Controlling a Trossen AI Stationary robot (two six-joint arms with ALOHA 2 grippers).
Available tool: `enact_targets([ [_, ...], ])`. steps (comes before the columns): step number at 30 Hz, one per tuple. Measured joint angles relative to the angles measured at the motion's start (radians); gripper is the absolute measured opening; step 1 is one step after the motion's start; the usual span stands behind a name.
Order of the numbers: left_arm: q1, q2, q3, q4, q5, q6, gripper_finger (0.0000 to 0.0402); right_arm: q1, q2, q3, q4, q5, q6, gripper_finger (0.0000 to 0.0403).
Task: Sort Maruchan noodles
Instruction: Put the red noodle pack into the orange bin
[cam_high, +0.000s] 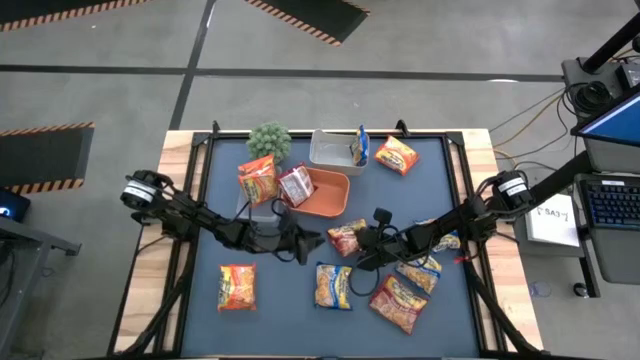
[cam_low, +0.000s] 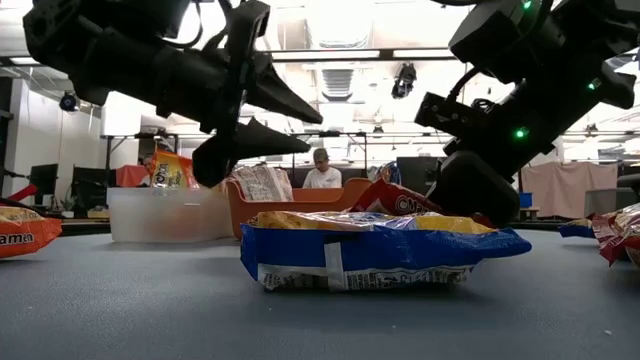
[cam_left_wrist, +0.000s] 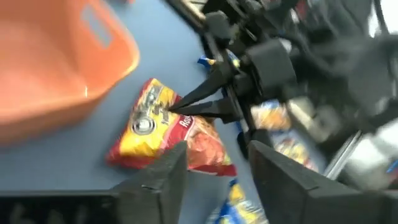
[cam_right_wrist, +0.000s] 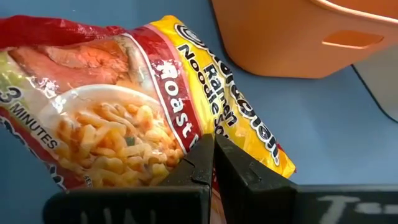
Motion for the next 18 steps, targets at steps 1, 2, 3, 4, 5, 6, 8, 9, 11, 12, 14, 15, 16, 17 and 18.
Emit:
enact_targets([
  [1, -0.003, 0.0, 0.005, -0.004, 0.001, 0.104, 0.0169, 0.0, 0.0, 0.0, 0.0, 0.001, 0.0, 0.0008],
  [2, -0.008, 0.0, 0.014, -0.01, 0.001, 0.225, 0.0179, 0.0, -0.001, 0.0, 0.0, 0.003, 0.0, 0.0008],
  [3, -0.015, 0.0, 0.026, -0.019, 0.001, 0.345, 0.0187, 0.0, -0.001, 0.0, 0.0, 0.008, 0.0, 0.0008],
  [4, -0.02, 0.0, 0.04, -0.039, 0.001, 0.459, 0.0193, 0.0, -0.001, 0.0, 0.0, 0.01, 0.0, 0.0008],
  [5, -0.022, 0.0, 0.058, -0.066, 0.001, 0.564, 0.0198, 0.0, -0.001, 0.0, 0.001, 0.011, 0.0, 0.0008],
  [6, -0.025, 0.0, 0.078, -0.102, 0.002, 0.654, 0.0201, 0.0, -0.001, 0.0, 0.001, 0.012, 0.0, 0.0008],
  [8, -0.025, 0.0, 0.12, -0.182, 0.001, 0.789, 0.0205, 0.0, -0.001, 0.0, 0.005, 0.012, 0.0, 0.0008],
  [9, -0.025, 0.0, 0.142, -0.222, 0.001, 0.835, 0.0205, 0.0, -0.001, 0.0, 0.005, 0.012, 0.001, 0.0008],
  [11, -0.024, 0.0, 0.173, -0.285, 0.0, 0.896, 0.0205, 0.0, -0.001, -0.001, 0.006, 0.015, 0.007, 0.0008],
  [12, -0.024, 0.0, 0.183, -0.313, -0.001, 0.917, 0.0205, 0.0, -0.001, -0.001, 0.007, 0.015, 0.007, 0.0008],
  [14, -0.02, 0.0, 0.195, -0.35, 0.0, 0.95, 0.0205, 0.0, -0.001, -0.001, 0.011, 0.016, 0.007, 0.0008],
  [15, -0.018, 0.0, 0.197, -0.358, 0.0, 0.961, 0.0204, 0.0, -0.001, -0.001, 0.014, 0.016, 0.007, 0.0008],
  [16, -0.015, 0.0, 0.196, -0.363, 0.0, 0.969, 0.0204, 0.0, -0.001, -0.001, 0.018, 0.017, 0.007, 0.0008],
  [17, -0.013, 0.0, 0.192, -0.363, 0.0, 0.975, 0.0203, 0.0, -0.001, -0.001, 0.023, 0.017, 0.007, 0.0008],
  [18, -0.012, 0.0, 0.186, -0.364, -0.001, 0.979, 0.0203, 0.0, -0.001, -0.001, 0.028, 0.018, 0.007, 0.0008],
])
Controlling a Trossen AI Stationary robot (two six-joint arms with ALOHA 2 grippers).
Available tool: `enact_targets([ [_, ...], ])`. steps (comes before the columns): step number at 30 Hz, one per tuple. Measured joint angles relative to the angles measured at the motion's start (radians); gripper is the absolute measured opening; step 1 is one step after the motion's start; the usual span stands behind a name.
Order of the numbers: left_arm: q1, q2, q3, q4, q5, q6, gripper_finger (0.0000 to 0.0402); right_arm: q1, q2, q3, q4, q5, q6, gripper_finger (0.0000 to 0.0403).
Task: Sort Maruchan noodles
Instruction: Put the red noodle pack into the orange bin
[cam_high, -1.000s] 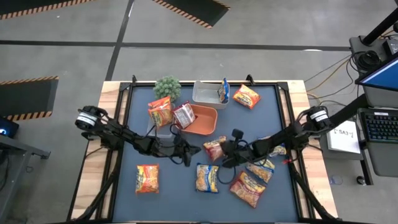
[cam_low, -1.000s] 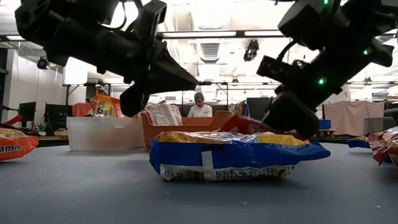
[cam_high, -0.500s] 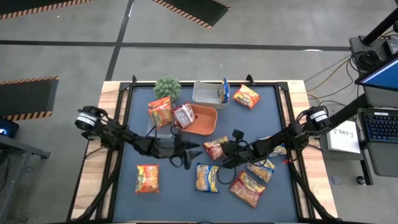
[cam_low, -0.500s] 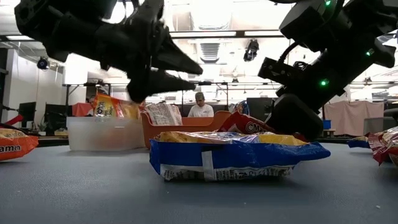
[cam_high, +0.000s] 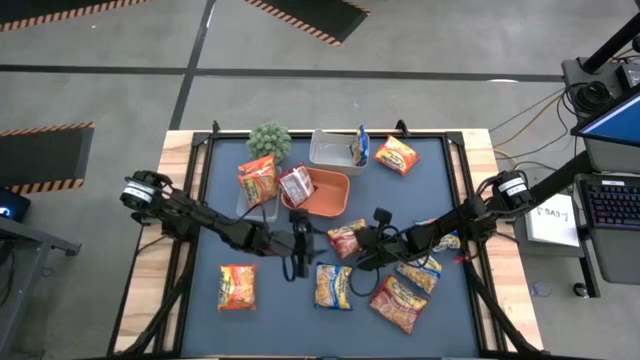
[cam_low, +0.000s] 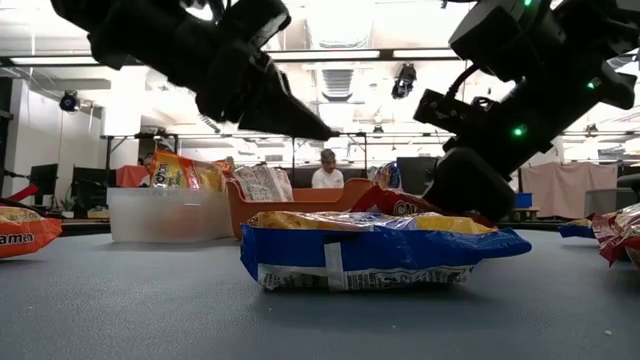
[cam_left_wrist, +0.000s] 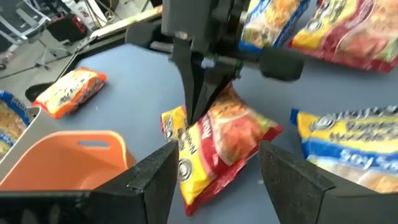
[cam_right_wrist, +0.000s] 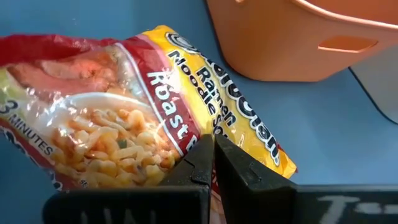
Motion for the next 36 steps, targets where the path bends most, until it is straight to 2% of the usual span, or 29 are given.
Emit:
enact_targets([
  [6, 0.002, 0.013, -0.01, 0.013, 0.001, 0.002, 0.0203, 0.0, 0.0, 0.0, 0.01, 0.0, 0.009, 0.0008],
  [14, 0.005, 0.113, 0.032, 0.042, 0.012, 0.045, 0.0203, 0.0, 0.0, 0.0, 0.018, -0.004, 0.012, 0.0008],
  [20, 0.031, 0.189, 0.081, 0.035, 0.107, 0.092, 0.0203, 0.0, 0.0, 0.0, 0.021, -0.006, 0.012, 0.0008],
  [26, 0.055, 0.225, 0.078, 0.032, 0.107, 0.129, 0.0203, 0.0, 0.0, 0.0, 0.023, -0.007, 0.012, 0.0008],
  [29, 0.055, 0.254, 0.078, 0.04, 0.094, 0.179, 0.0203, 0.0, -0.001, 0.0, 0.024, -0.007, 0.012, 0.0008],
  [36, 0.059, 0.313, 0.079, 0.101, -0.025, 0.198, 0.0202, 0.0, -0.001, 0.0, 0.025, -0.006, 0.02, 0.0009],
])
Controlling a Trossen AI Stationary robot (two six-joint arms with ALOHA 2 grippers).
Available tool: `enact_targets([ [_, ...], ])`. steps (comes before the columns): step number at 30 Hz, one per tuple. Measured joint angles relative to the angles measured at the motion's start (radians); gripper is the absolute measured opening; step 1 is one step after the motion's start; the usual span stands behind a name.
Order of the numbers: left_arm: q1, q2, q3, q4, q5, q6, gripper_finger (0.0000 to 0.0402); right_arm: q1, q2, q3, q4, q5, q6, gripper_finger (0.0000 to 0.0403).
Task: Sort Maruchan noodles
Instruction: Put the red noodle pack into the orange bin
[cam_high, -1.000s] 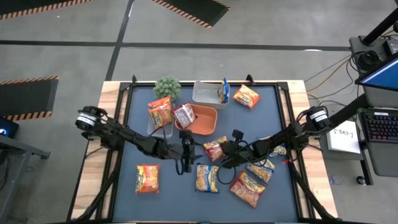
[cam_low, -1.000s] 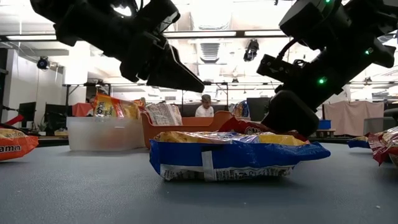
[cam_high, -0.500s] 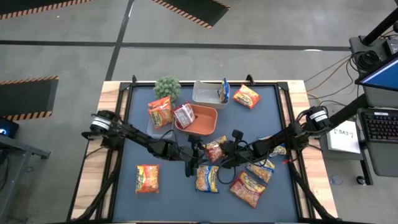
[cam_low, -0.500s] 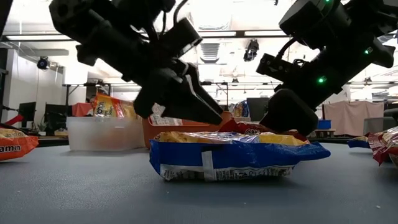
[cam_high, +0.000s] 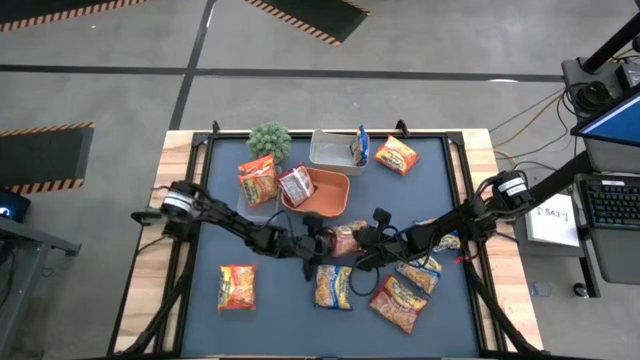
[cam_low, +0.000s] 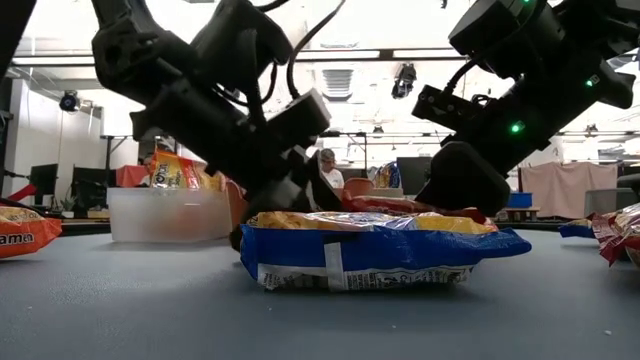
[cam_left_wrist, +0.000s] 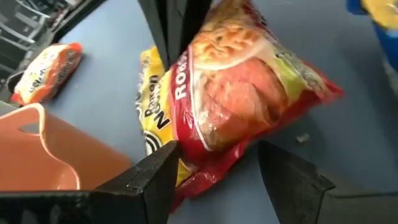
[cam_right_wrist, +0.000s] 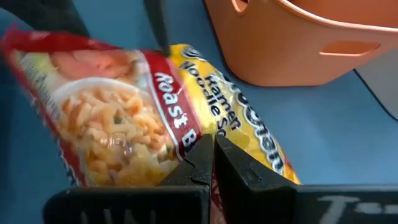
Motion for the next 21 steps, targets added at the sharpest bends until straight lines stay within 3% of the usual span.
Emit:
enact_targets([
  [7, 0.0, 0.017, 0.0, 0.054, -0.005, -0.002, 0.0165, 0.0, 0.0, 0.0, 0.0, 0.0, 0.0, 0.0009],
  [17, -0.001, 0.006, 0.0, 0.052, -0.015, -0.045, 0.0012, 0.0, -0.058, 0.002, -0.003, 0.008, -0.007, 0.0009],
  [21, -0.004, -0.015, 0.0, 0.053, -0.005, -0.093, 0.0008, 0.0, -0.115, 0.002, -0.029, -0.001, -0.029, 0.0012],
])
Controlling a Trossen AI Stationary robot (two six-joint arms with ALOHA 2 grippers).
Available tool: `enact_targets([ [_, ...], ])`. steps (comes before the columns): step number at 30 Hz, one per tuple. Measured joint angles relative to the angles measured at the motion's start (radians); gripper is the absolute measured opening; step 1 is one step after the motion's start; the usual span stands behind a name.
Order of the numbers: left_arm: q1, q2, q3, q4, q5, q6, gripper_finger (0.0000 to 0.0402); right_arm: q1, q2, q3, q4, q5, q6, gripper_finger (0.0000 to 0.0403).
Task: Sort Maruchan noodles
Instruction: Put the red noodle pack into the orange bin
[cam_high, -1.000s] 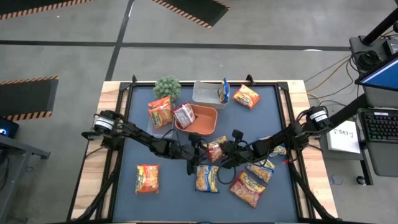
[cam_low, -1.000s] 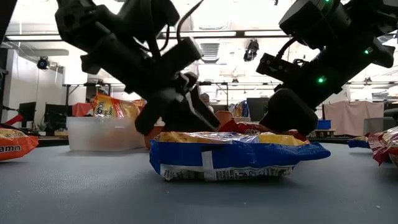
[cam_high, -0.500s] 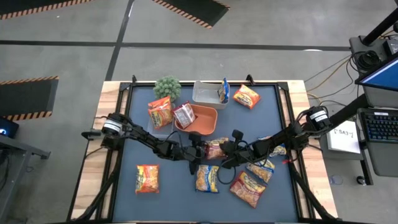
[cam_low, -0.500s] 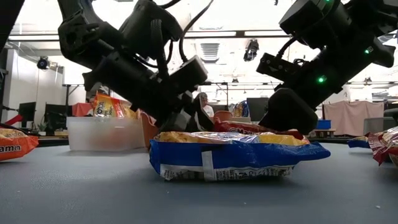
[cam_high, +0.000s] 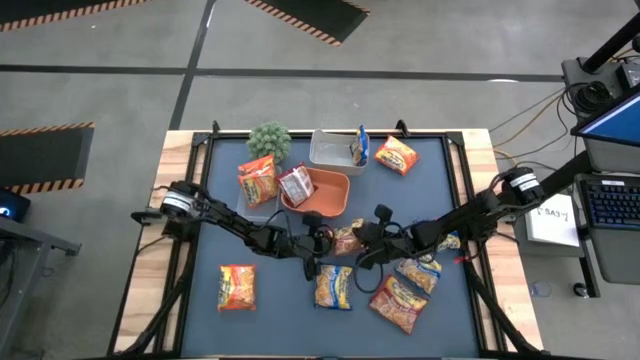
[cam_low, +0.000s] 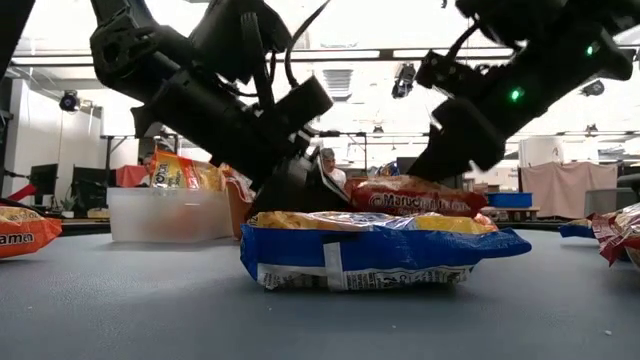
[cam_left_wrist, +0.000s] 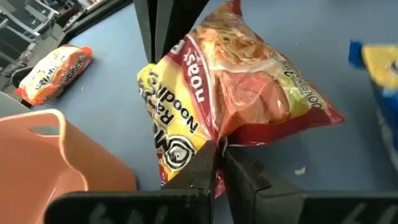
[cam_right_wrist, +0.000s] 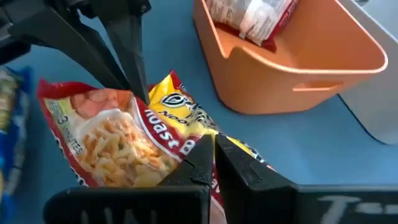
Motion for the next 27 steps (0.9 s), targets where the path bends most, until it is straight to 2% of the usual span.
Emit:
enact_targets([
  [5, -0.004, -0.015, 0.002, 0.003, 0.0, -0.05, 0.0001, 0.0, -0.087, 0.001, -0.056, -0.031, 0.004, 0.0048],
  [9, -0.004, -0.018, 0.018, 0.0, 0.0, -0.084, 0.0, 0.0, -0.163, 0.001, -0.077, -0.066, 0.001, 0.01],
  [12, -0.003, -0.018, 0.04, -0.001, 0.0, -0.128, 0.0, 0.001, -0.206, 0.001, -0.079, -0.131, -0.021, 0.0142],
  [22, -0.003, -0.018, 0.1, -0.006, 0.0, -0.256, 0.0, 0.007, -0.207, 0.001, -0.077, -0.349, -0.041, 0.0253],
  [27, -0.003, -0.018, 0.112, -0.009, 0.0, -0.298, 0.0, 0.028, -0.208, 0.001, -0.104, -0.341, -0.014, 0.0281],
])
